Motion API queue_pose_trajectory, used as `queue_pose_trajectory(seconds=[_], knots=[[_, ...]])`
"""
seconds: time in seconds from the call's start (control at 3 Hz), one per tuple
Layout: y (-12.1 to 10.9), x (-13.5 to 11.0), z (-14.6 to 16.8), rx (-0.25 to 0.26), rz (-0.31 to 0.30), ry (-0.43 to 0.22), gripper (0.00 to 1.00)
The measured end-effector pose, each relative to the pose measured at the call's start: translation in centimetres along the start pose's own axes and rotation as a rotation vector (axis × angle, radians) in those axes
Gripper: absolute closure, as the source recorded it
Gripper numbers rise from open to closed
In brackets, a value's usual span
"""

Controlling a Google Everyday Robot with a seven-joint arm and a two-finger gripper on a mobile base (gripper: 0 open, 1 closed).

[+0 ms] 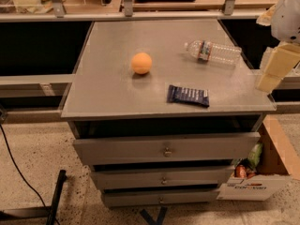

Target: Move water bottle near rxbar blueberry

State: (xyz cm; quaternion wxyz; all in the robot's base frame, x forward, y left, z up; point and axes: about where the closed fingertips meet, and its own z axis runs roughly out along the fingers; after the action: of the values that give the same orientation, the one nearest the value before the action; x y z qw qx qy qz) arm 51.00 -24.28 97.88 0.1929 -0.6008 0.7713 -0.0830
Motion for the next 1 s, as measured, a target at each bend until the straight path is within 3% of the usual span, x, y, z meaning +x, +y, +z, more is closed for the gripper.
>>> queue_pose_trajectory(seconds=[1.0], knots=[[-7.8, 0.6, 7.0, 0.033, -0.074, -0.080, 0.00]])
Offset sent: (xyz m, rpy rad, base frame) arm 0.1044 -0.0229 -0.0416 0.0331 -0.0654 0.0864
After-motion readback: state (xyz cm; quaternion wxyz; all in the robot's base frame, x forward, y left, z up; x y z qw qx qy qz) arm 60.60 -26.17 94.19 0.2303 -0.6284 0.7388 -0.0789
